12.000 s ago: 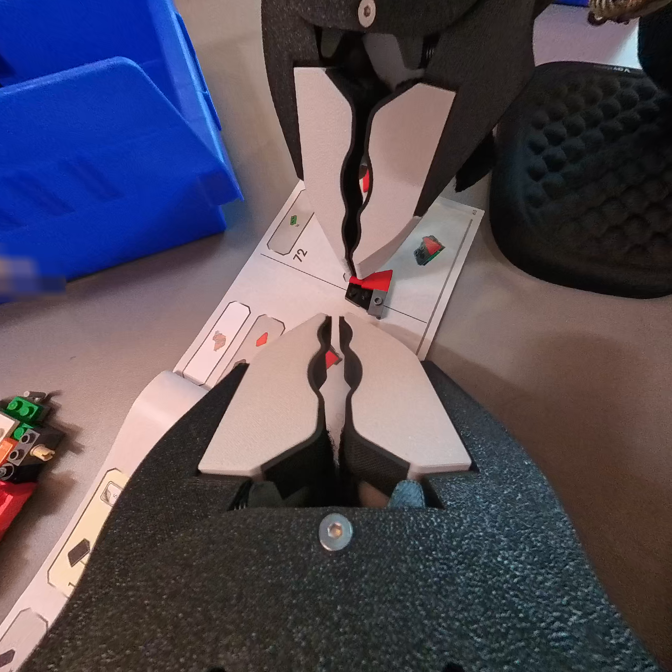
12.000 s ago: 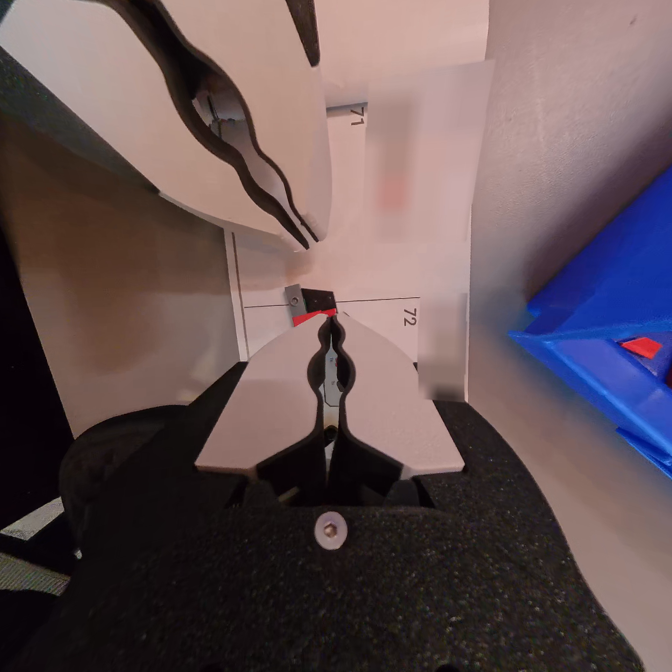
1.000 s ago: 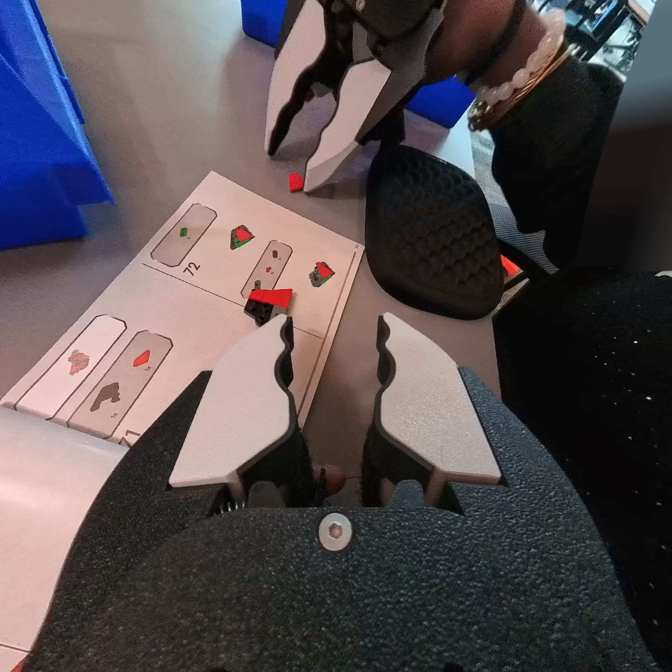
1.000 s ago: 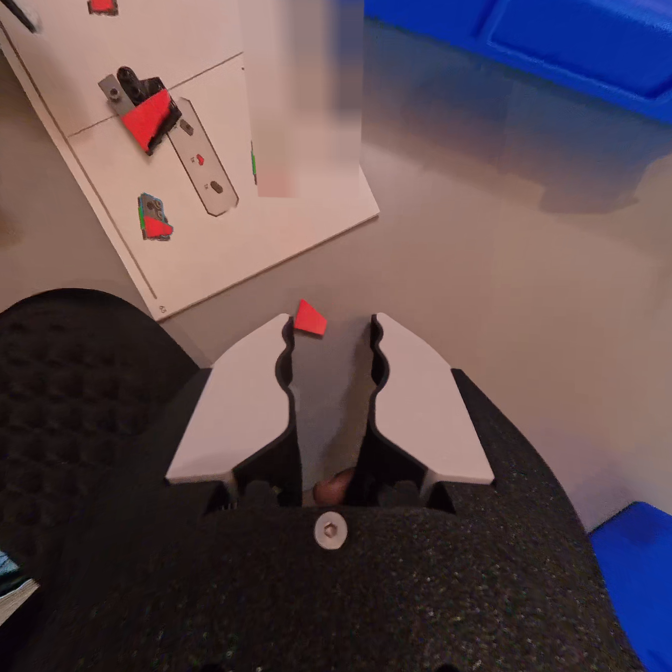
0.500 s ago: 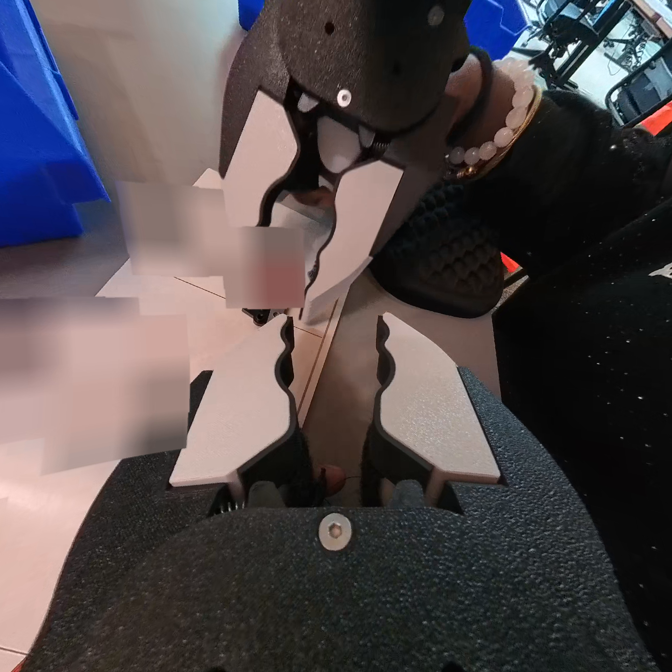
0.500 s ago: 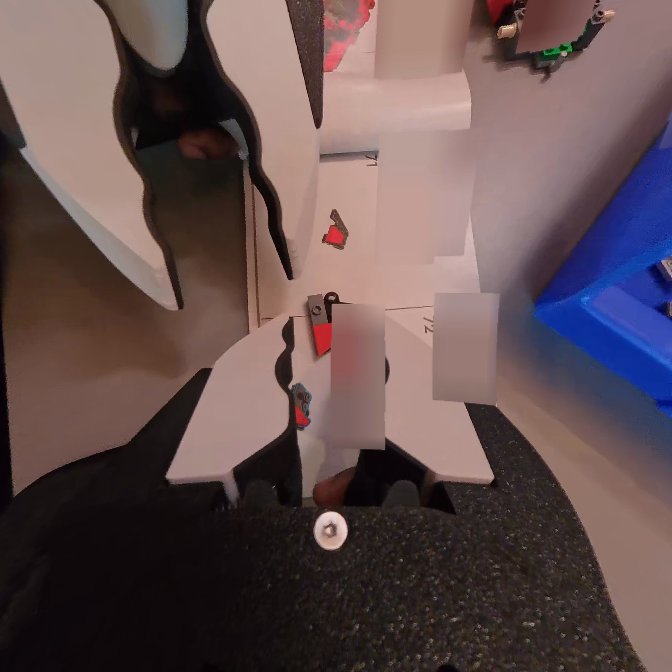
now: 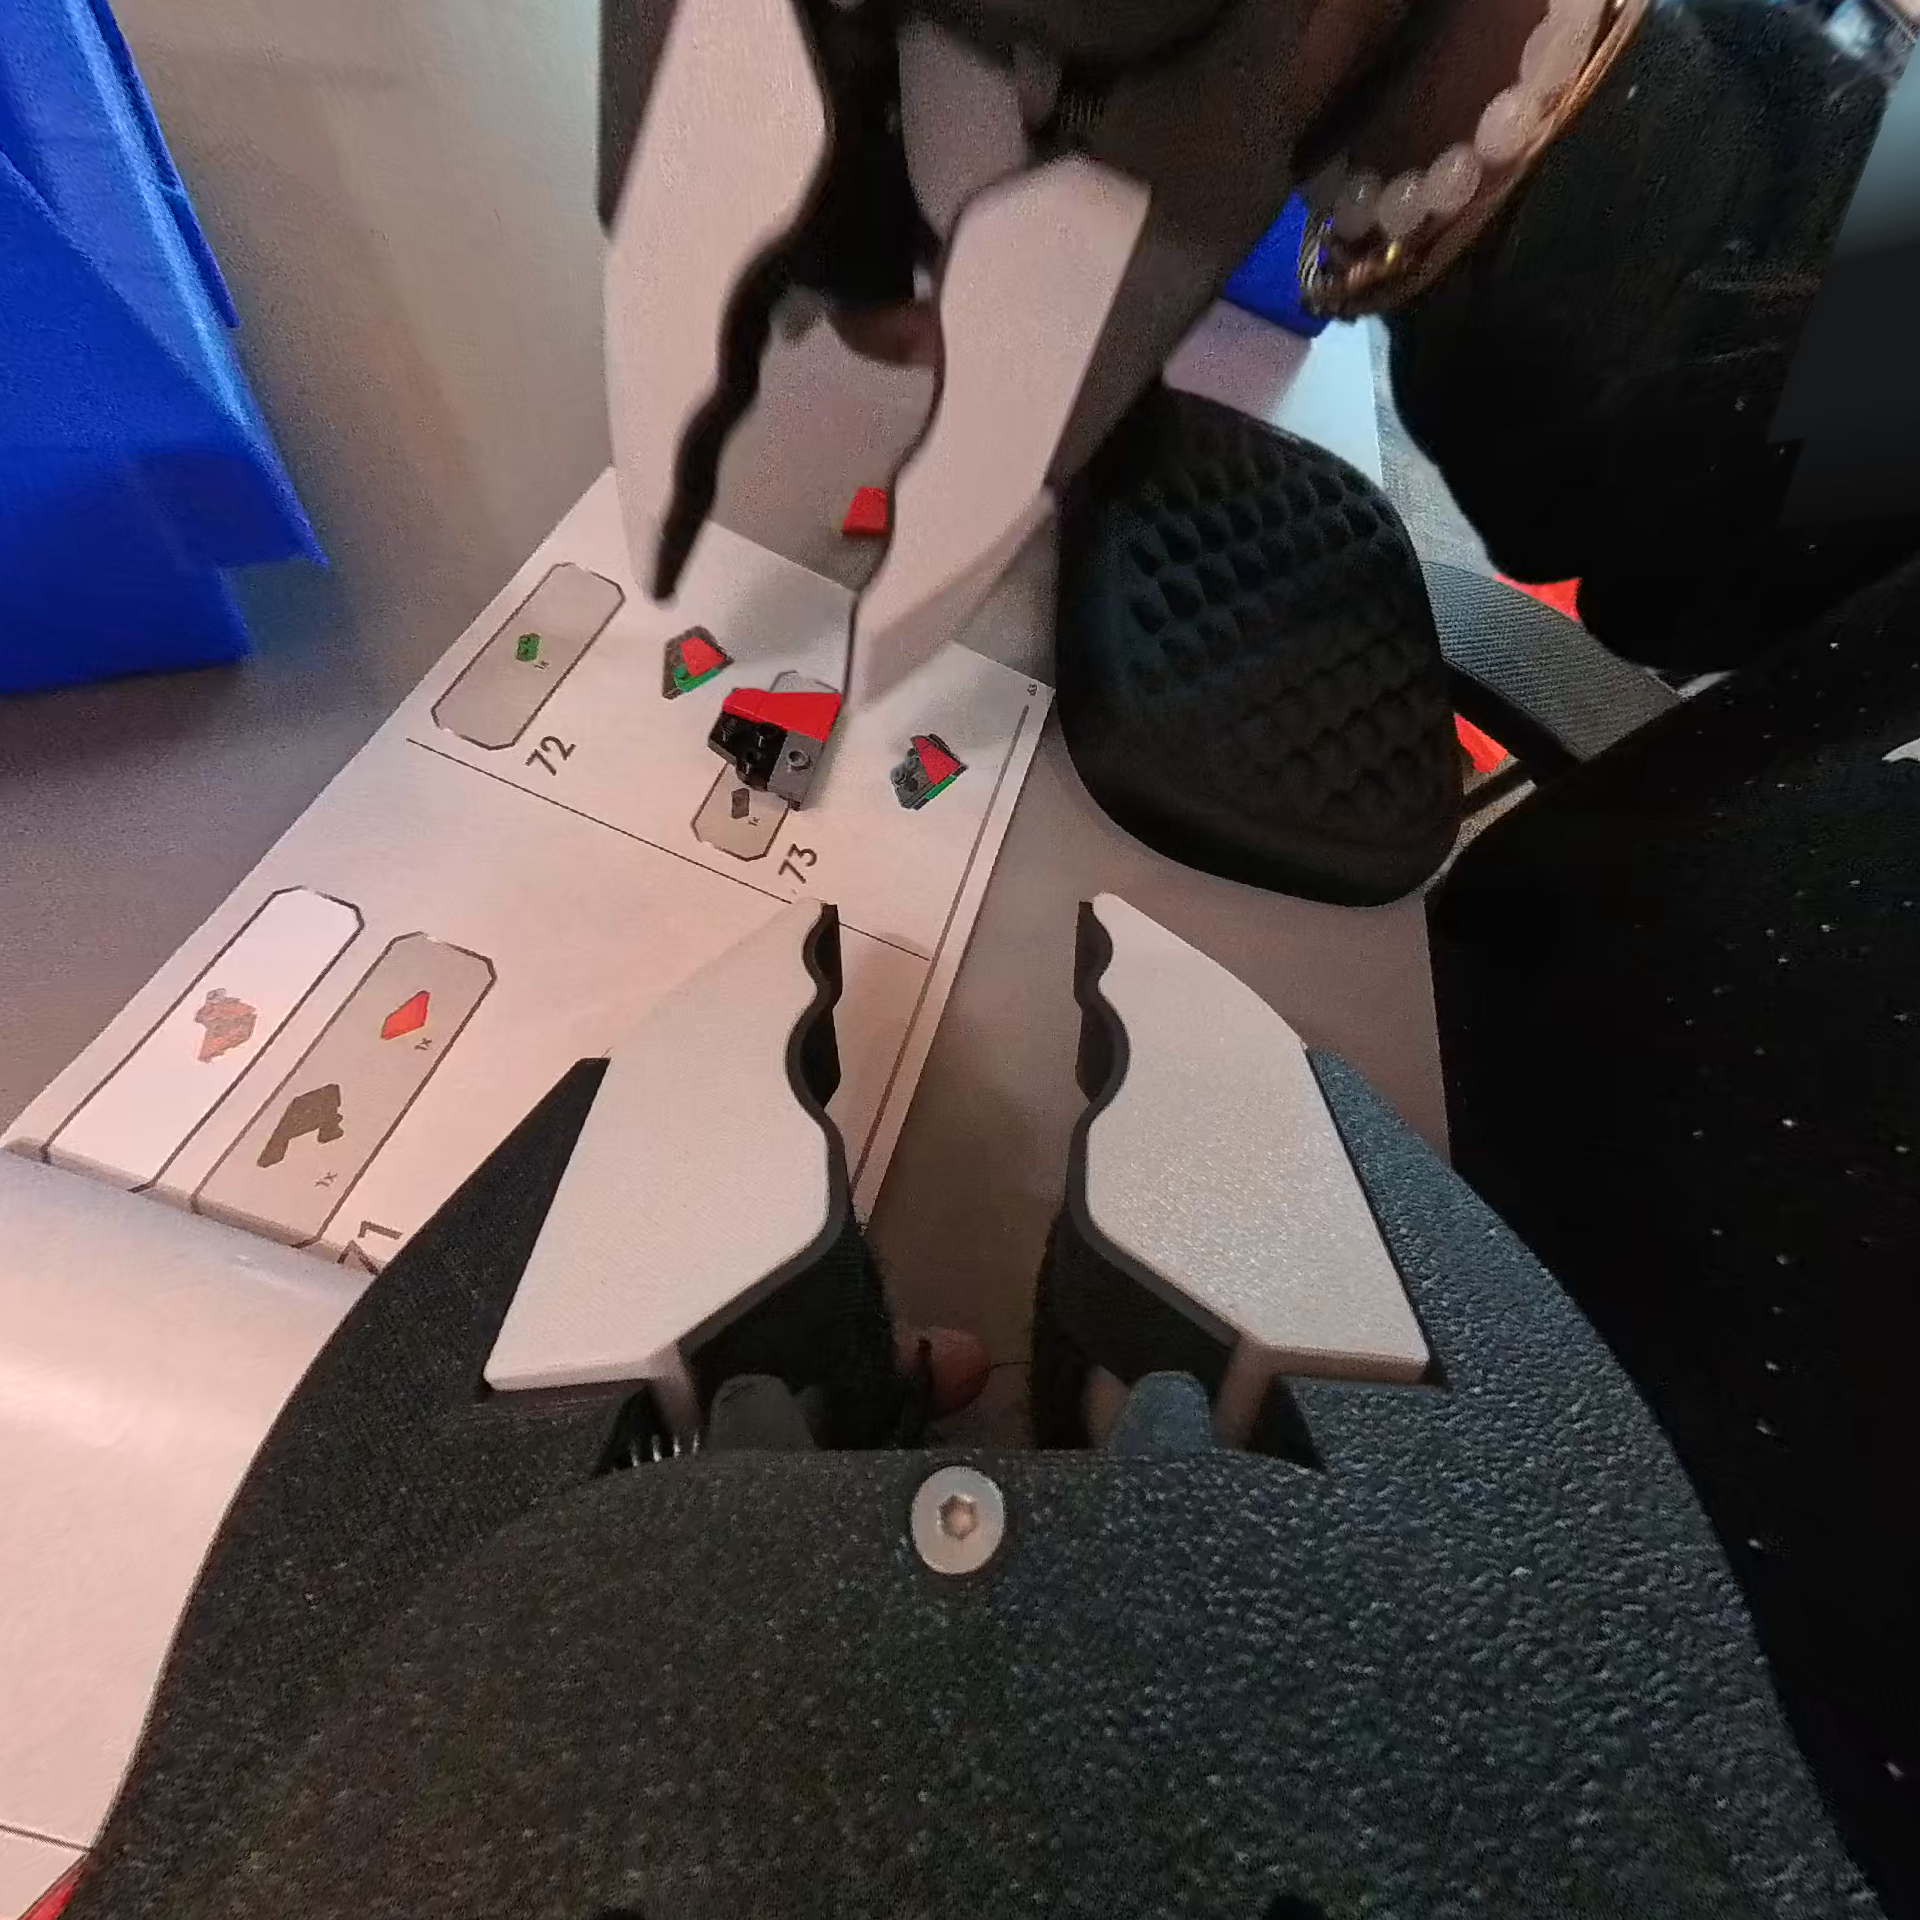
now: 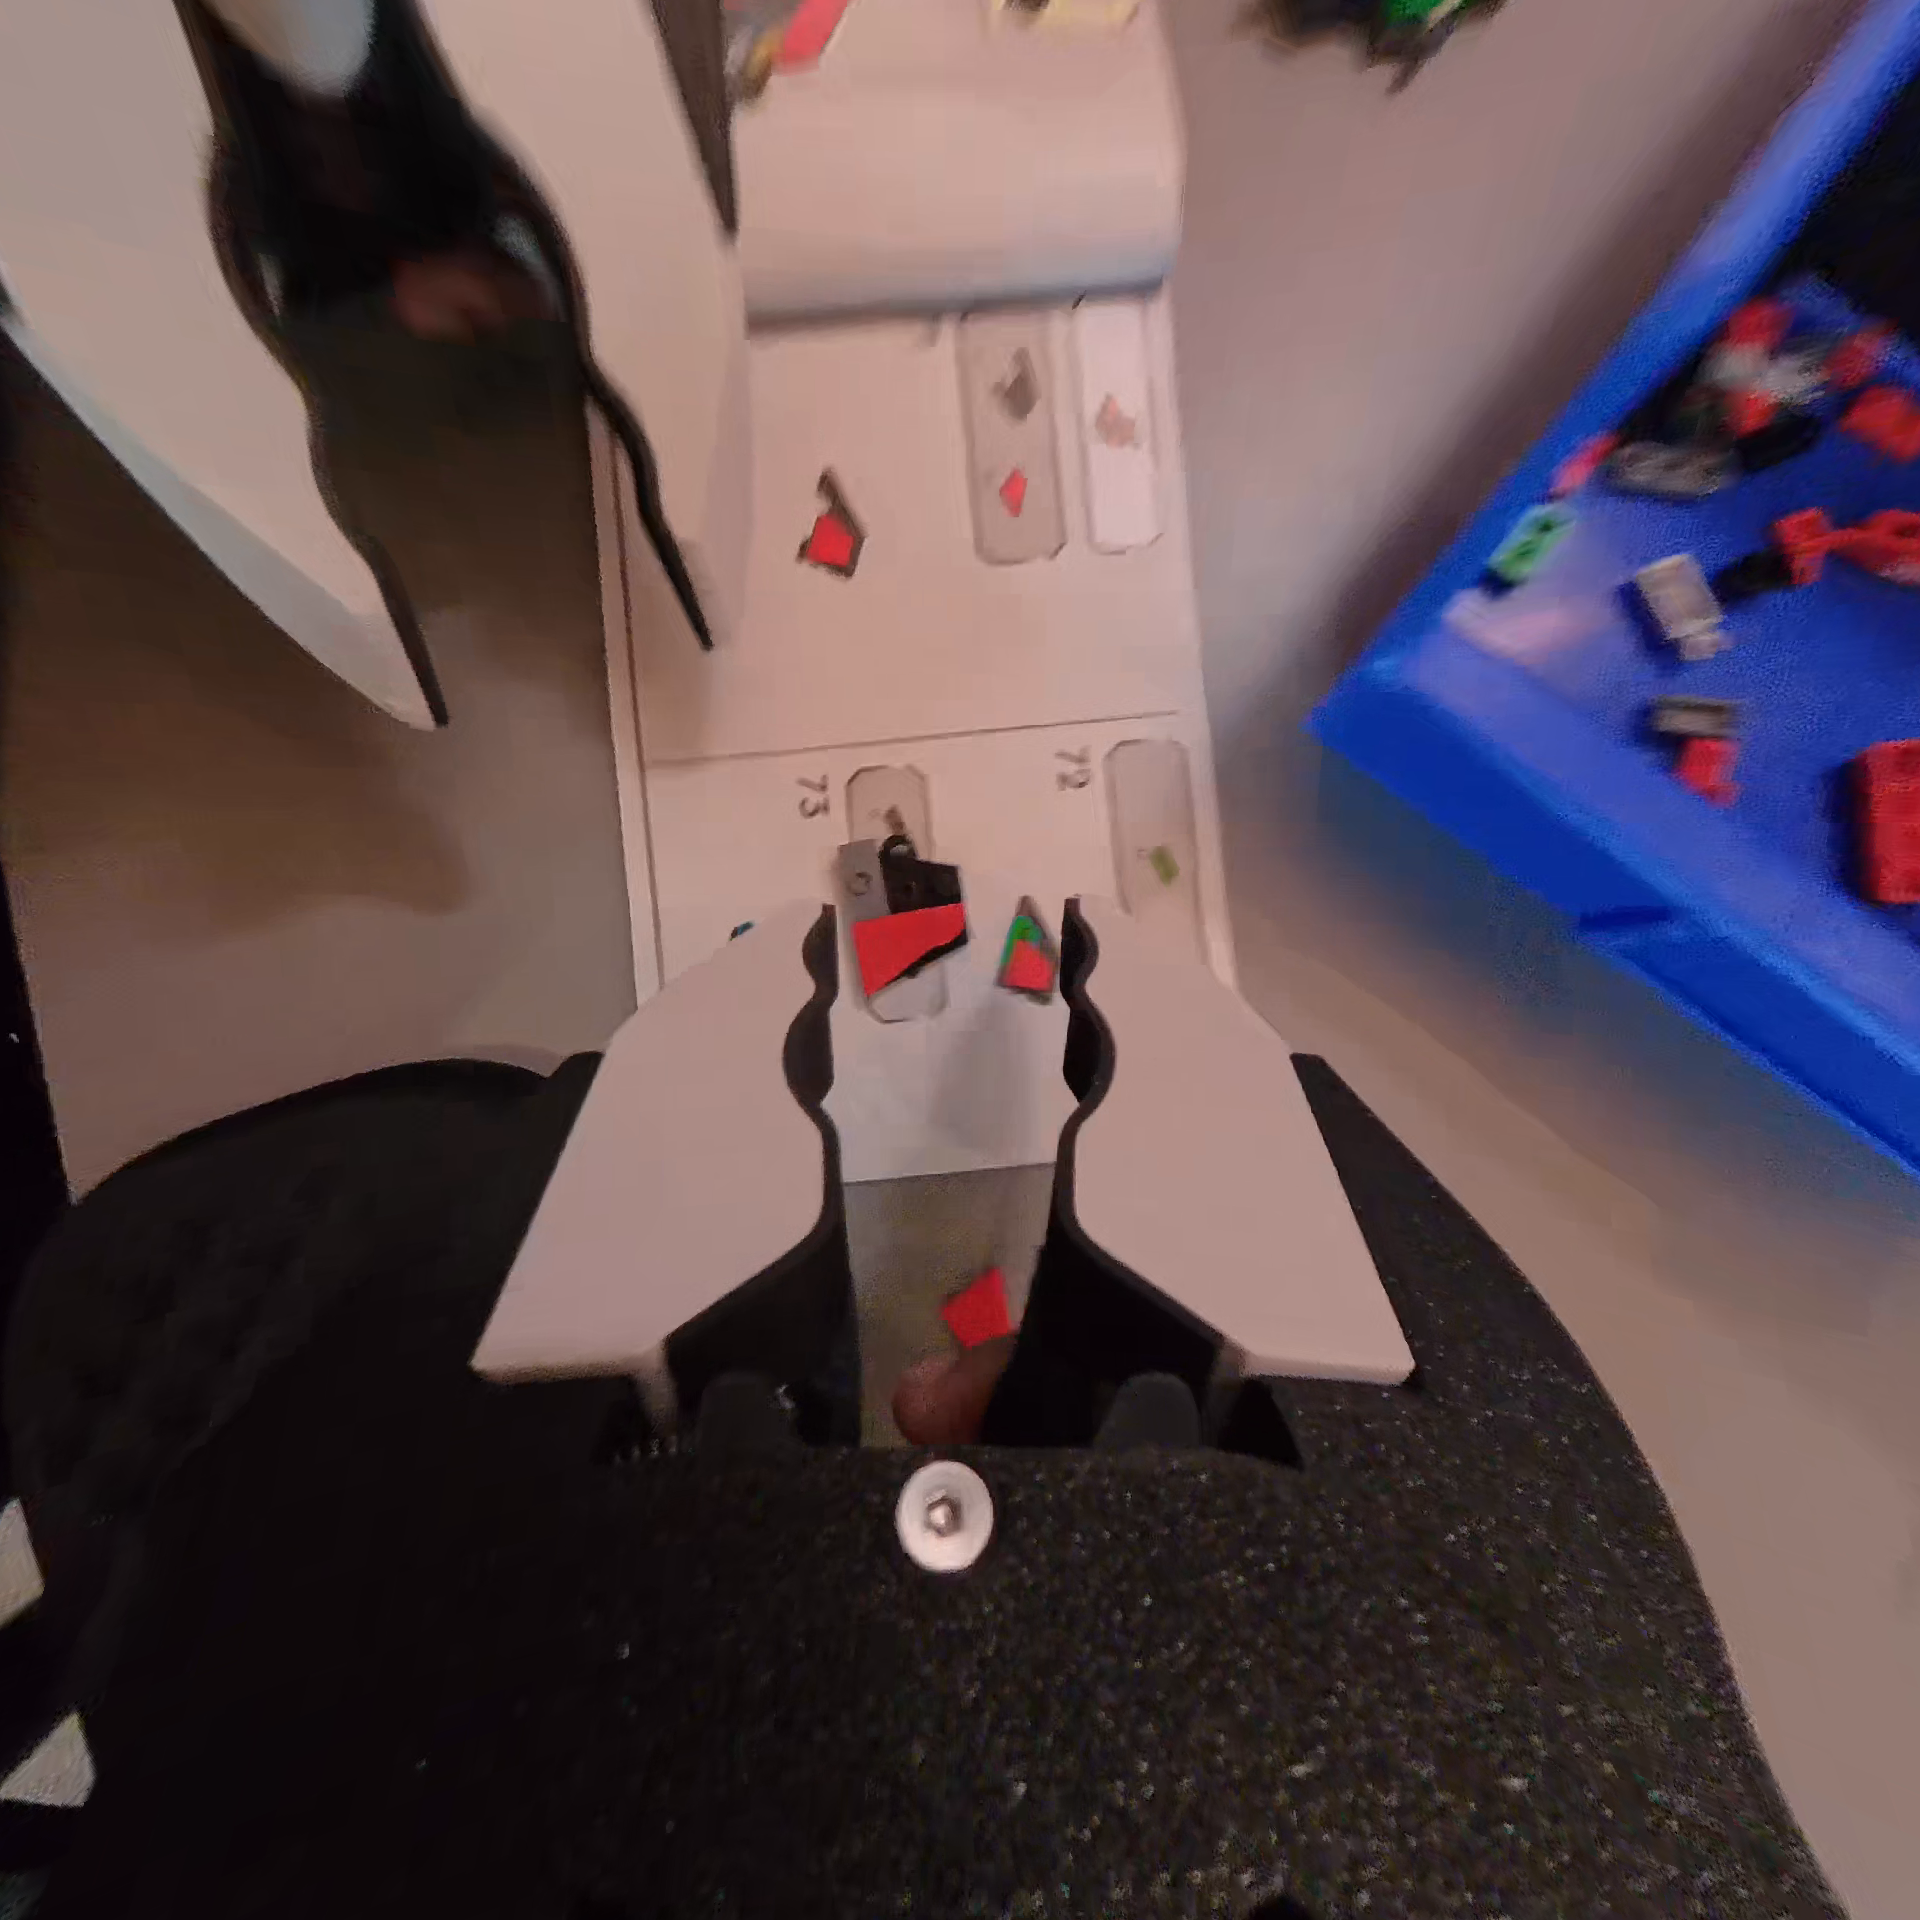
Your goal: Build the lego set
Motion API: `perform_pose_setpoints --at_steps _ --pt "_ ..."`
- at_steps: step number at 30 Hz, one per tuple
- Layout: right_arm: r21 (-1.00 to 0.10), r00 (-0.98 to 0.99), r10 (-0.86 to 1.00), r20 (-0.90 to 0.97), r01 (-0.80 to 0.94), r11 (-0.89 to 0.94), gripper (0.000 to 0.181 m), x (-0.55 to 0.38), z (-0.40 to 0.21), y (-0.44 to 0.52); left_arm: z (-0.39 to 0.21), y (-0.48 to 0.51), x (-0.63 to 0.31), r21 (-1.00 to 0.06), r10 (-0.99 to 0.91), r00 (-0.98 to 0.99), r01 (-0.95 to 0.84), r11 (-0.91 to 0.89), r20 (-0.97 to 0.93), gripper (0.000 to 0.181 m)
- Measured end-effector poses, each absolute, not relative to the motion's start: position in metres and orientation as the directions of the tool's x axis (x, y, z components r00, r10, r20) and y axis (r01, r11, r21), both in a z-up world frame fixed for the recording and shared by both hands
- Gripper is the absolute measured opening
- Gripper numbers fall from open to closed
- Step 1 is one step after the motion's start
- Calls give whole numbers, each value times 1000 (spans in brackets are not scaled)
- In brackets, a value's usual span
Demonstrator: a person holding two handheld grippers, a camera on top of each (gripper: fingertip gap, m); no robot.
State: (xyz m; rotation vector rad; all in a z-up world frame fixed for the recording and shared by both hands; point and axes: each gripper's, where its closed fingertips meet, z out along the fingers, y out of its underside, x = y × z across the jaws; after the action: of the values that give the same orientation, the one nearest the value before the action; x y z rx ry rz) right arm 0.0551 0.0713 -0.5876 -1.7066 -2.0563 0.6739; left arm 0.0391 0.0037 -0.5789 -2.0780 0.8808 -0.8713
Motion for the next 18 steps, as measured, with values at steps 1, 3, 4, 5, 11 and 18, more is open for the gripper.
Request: perform_pose_setpoints --at_steps 1,3,4,5,11,18 --pt "-615 -164 986 -6 779 126 40 54 -576 79 -579 4 39 -798 -784 543 -307 -519 301 42" --pt "-660 -103 994 25 745 93 36 51 -554 99 -578 4 38 -801 -783 546 -305 -516 297 42" --pt "-669 -63 997 52 739 81 35 49 -548 110 -578 4 38 -803 -784 547 -305 -513 294 42" --pt "-670 -42 997 71 738 79 35 47 -544 118 -578 4 38 -804 -785 547 -305 -510 290 42" --pt "-658 -41 987 157 741 135 39 16 -549 129 -577 5 38 -808 -784 546 -295 -510 296 42" --pt "-558 75 988 135 830 14 29 12 -527 212 -577 5 38 -806 -784 543 -295 -513 301 42"
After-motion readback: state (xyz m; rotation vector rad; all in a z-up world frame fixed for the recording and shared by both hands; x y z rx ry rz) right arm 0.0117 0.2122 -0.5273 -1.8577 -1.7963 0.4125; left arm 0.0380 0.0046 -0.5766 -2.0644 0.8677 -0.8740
